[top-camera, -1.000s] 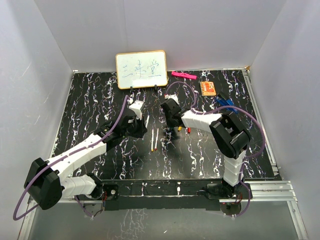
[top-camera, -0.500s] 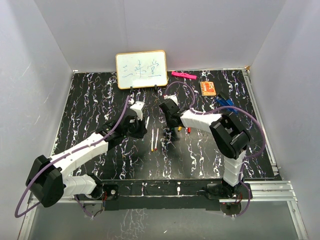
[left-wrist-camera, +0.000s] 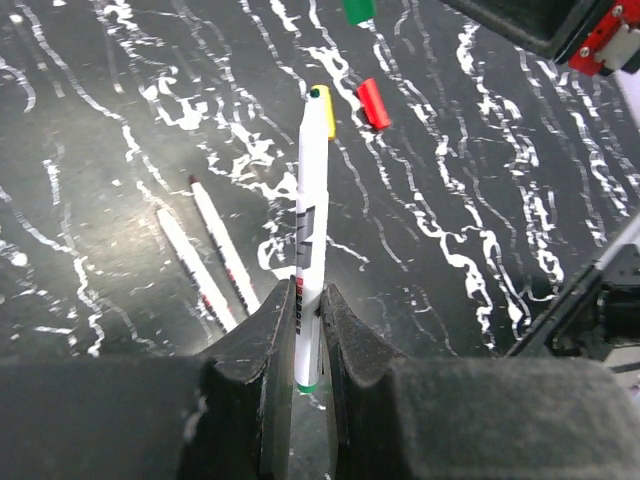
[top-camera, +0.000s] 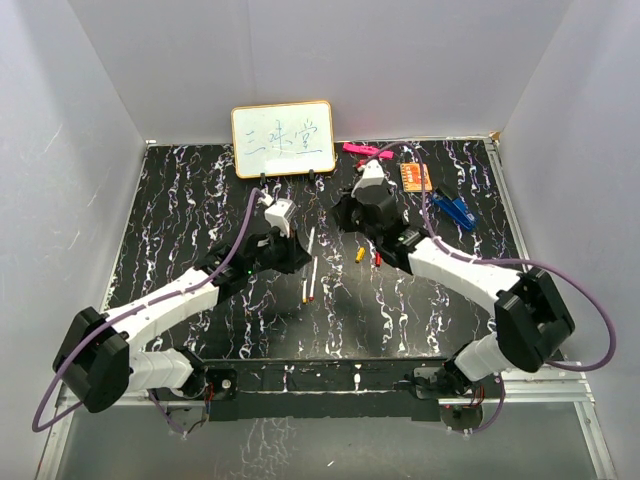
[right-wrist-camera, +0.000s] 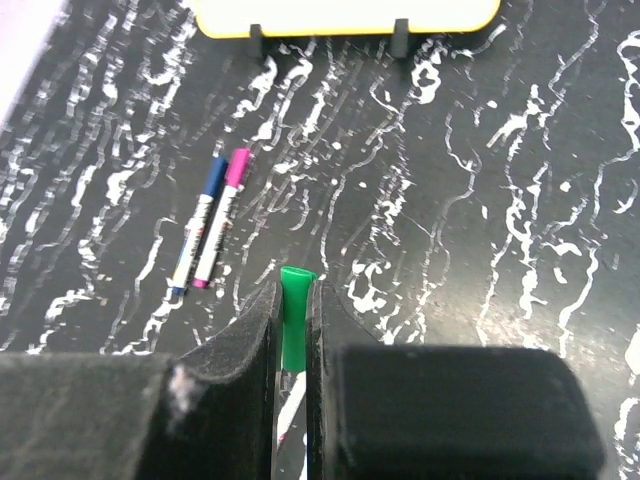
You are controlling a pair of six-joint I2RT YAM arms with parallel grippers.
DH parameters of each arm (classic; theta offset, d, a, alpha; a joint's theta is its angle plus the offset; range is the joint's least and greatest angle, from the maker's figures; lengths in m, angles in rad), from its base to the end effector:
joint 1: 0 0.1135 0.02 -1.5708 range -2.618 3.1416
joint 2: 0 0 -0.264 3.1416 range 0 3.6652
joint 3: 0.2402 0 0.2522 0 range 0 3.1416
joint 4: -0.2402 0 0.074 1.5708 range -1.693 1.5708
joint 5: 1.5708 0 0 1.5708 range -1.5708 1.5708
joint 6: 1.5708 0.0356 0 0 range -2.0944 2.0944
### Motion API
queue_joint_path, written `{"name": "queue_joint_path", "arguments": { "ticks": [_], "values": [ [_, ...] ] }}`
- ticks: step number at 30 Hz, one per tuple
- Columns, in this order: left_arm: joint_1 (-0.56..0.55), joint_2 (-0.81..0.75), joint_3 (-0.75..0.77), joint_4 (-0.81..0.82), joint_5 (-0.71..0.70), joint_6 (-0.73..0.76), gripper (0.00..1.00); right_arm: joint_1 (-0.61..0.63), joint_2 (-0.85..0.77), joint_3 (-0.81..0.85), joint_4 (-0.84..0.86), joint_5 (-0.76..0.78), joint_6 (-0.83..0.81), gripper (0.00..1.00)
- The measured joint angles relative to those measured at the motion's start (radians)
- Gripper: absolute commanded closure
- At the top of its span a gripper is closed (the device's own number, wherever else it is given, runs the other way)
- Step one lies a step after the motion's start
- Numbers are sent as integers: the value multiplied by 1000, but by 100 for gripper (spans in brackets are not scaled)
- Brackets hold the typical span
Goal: Insert the pens into the pen caps
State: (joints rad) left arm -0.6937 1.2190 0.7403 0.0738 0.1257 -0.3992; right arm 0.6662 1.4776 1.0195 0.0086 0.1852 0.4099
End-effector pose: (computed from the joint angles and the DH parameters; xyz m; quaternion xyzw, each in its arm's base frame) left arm 0.2083 -0.1790 0.2587 0.1565 0.8191 -0.3303 0.4421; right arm 0.2712 0.2049 0.2745 -0.0590 0.8427 0.2041 0.4948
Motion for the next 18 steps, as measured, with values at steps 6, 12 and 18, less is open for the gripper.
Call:
{"name": "queue_joint_path", "arguments": {
  "ticks": [6, 12, 18],
  "values": [
    [0, 34, -23, 123, 89, -47, 100, 0, -82, -141, 206, -68, 37, 100],
    [0, 55, -23, 178, 129, -66, 100, 0, -164, -260, 389, -111, 71, 100],
    [0, 63, -23, 211, 153, -82, 100, 0, -225, -355, 578, -129, 117, 100]
  ]
}}
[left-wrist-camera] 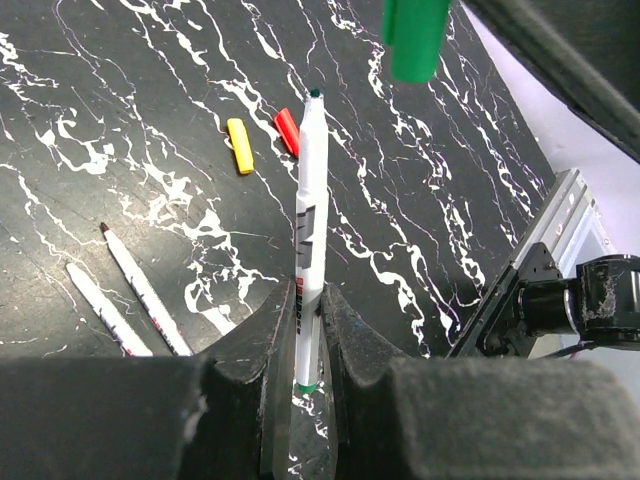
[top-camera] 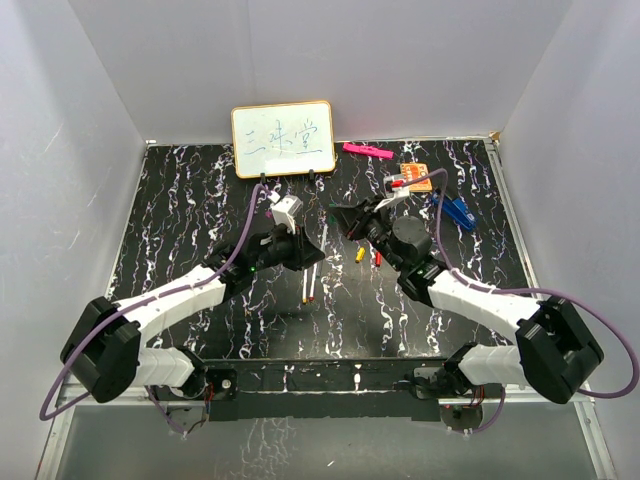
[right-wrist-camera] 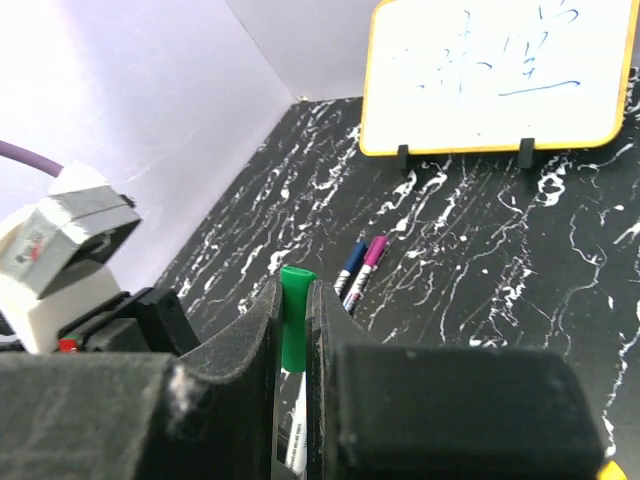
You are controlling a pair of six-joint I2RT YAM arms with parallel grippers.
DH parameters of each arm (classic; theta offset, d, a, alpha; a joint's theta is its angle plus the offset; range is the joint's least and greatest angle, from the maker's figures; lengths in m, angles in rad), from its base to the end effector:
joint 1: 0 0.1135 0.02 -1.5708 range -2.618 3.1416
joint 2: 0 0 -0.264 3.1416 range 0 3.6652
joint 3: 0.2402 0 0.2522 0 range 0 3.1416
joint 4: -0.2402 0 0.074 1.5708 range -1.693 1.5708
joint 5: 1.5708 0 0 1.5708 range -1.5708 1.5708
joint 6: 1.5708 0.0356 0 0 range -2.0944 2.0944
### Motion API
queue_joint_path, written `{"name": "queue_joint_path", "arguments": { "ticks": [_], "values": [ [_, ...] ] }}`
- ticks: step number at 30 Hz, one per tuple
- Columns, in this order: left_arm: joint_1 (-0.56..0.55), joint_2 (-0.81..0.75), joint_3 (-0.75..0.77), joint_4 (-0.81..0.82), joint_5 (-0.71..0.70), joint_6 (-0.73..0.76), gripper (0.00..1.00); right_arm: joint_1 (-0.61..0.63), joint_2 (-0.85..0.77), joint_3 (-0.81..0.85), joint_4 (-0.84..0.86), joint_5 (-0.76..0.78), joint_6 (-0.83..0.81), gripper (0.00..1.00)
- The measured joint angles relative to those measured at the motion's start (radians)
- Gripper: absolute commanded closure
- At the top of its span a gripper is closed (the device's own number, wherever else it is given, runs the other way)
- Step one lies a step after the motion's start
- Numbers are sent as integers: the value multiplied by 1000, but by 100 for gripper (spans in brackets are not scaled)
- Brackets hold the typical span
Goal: Insert the pens into the pen caps
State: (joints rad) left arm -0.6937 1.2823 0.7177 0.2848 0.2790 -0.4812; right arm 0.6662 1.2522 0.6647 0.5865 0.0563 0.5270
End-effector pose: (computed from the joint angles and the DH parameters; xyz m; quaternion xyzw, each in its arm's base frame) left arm 0.2151 -0.1917 0.2563 0.1671 0.7777 -0.4226 0.4343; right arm 0.2245 0.1739 0.2783 -0.0293 0.7069 0.3804 0.5956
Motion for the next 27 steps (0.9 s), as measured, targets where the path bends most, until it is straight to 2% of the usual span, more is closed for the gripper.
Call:
{"name": "queue_joint_path", "arguments": {
  "ticks": [12, 27],
  "values": [
    [0, 5, 0, 26, 37, -25, 100, 0, 6, -59, 217, -4, 56, 100],
    [0, -42, 0, 91, 87, -44, 100, 0, 25, -74, 278, -2, 45, 100]
  ]
}}
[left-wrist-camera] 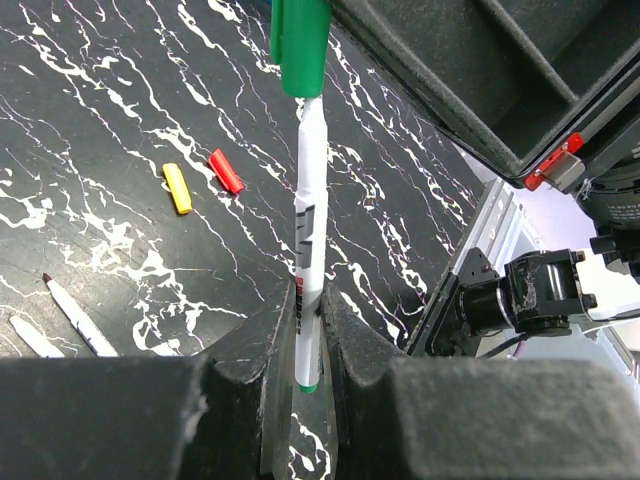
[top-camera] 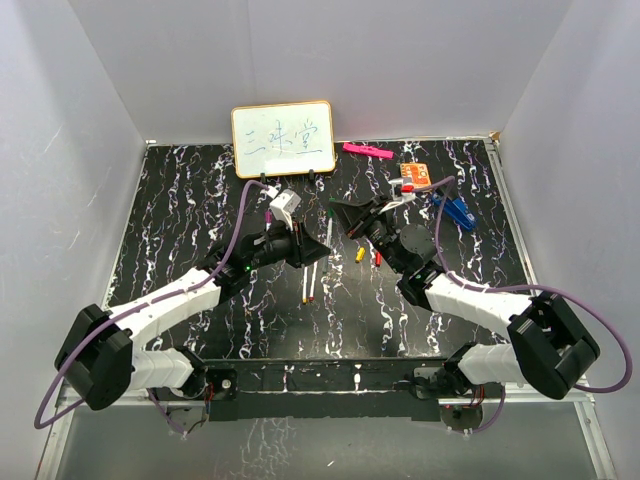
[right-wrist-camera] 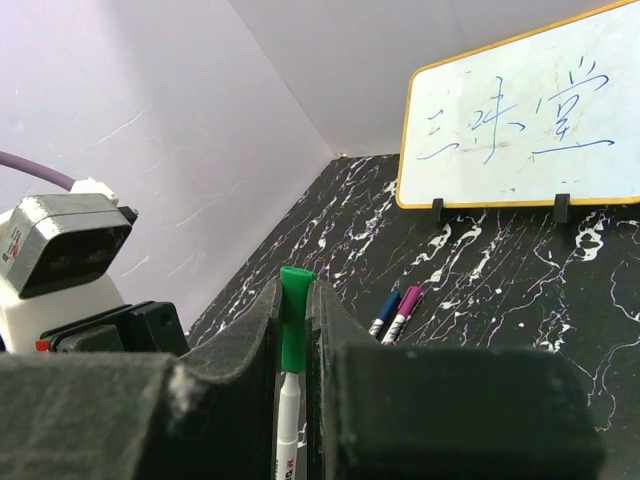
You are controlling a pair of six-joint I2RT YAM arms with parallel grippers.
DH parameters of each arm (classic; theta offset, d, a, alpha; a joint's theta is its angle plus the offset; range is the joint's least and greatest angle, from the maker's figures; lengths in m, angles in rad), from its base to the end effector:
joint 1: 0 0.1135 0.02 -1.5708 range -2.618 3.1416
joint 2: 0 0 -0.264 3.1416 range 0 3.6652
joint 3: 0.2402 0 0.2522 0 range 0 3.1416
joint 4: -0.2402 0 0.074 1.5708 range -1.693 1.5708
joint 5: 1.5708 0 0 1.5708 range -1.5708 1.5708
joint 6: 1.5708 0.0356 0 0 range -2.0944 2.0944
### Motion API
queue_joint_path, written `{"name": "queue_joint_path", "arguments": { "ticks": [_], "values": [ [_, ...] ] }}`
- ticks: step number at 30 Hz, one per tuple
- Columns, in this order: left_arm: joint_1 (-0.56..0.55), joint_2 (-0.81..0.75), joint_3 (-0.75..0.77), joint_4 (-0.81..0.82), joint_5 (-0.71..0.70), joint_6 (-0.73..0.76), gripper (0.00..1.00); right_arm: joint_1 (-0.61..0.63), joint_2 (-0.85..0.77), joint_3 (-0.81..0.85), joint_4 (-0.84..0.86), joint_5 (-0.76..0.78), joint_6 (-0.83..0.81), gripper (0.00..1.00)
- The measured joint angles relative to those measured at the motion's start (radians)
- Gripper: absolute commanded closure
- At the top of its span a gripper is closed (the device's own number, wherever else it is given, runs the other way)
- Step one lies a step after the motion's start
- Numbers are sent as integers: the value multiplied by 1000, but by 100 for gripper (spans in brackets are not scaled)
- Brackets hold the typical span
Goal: Insert the pens into the pen caps
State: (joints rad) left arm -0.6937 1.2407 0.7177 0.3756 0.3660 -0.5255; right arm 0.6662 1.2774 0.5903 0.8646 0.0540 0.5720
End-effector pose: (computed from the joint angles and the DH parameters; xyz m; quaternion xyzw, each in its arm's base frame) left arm 0.2092 -0.1905 0.2771 0.1810 0.7320 -0.4807 0.4476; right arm 0.2205 0.1709 0.2766 -0.0095 0.6417 0.4308 0.6345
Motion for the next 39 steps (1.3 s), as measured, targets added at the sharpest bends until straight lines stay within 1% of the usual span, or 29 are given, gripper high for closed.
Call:
{"name": "queue_joint_path", "arguments": {
  "ticks": [20, 39],
  "values": [
    [0, -1, -15, 4, -6, -3, 100, 0, 0, -12, 1, 3, -17, 100],
    [0, -1, -15, 5, -7, -8, 100, 1, 0, -17, 4, 2, 2, 100]
  ]
}}
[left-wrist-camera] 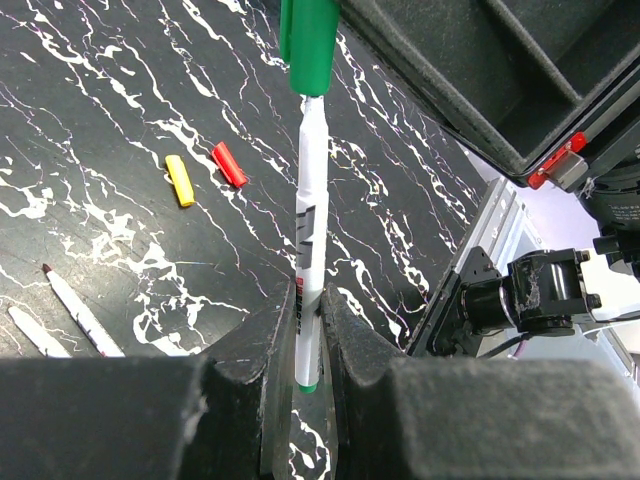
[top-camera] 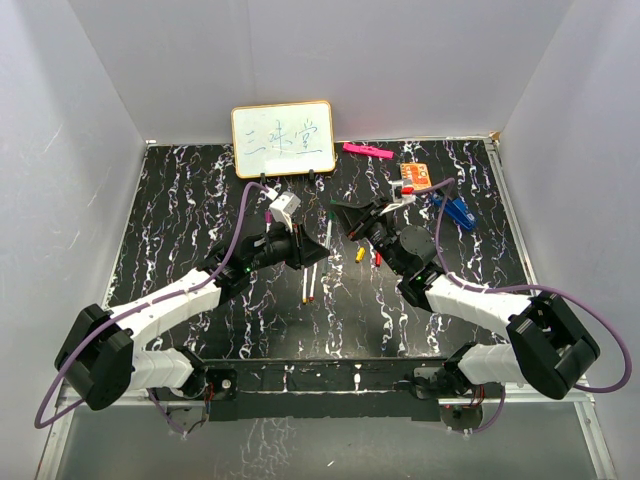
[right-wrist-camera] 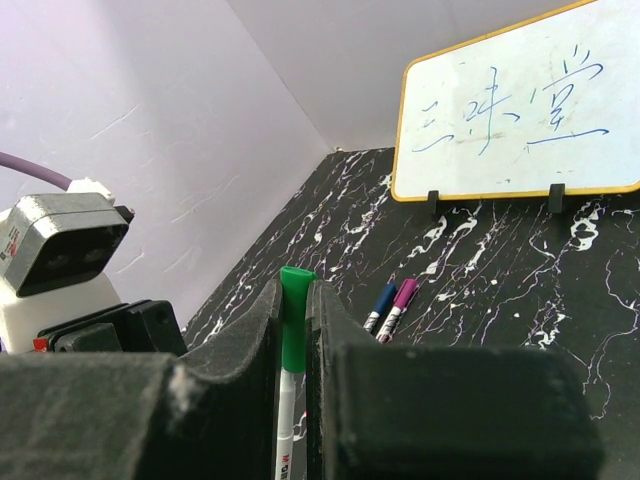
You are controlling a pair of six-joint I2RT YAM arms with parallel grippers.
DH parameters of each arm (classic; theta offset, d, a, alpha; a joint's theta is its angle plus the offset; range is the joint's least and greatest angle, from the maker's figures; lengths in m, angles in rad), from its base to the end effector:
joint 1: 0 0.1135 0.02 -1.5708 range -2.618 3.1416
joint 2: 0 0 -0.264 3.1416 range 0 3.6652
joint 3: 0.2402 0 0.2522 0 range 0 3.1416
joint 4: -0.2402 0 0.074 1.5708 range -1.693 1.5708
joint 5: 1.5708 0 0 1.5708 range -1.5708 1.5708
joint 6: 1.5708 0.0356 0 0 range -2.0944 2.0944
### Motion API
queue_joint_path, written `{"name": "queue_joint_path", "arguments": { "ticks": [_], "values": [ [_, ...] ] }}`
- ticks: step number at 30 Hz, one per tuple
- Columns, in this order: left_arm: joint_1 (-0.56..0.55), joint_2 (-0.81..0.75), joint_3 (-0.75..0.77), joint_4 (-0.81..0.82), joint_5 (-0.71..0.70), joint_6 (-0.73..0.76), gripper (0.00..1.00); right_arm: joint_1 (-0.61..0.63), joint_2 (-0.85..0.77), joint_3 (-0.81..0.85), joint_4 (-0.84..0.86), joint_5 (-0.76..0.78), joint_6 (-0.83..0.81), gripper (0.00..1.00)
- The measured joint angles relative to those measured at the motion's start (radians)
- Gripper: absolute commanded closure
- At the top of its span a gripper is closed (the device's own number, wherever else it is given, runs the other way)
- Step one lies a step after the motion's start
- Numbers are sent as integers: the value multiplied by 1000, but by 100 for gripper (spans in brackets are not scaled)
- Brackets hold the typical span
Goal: Insert the pens into the pen caps
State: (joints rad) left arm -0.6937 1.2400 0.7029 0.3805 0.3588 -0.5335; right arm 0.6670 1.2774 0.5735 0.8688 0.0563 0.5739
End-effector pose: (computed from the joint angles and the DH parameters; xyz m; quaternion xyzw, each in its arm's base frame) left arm 0.2084 -0.1896 0.2727 0.1754 0.7364 -0.4790 0.4445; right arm 0.2191 0.1700 0.2714 -0.0086 0.6465 0.4286 0.6311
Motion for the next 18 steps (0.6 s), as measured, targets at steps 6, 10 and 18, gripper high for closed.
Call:
{"name": "queue_joint_path", "arguments": {
  "ticks": [6, 10, 18],
  "values": [
    [0, 0, 0, 0, 0, -1, 100, 1, 0, 0, 2, 0, 5, 100],
    [0, 0, 0, 0, -1, -1, 100, 1, 0, 0, 3, 0, 5, 100],
    [0, 0, 0, 0, -5, -1, 100, 1, 1, 0, 3, -3, 9, 100]
  ]
}}
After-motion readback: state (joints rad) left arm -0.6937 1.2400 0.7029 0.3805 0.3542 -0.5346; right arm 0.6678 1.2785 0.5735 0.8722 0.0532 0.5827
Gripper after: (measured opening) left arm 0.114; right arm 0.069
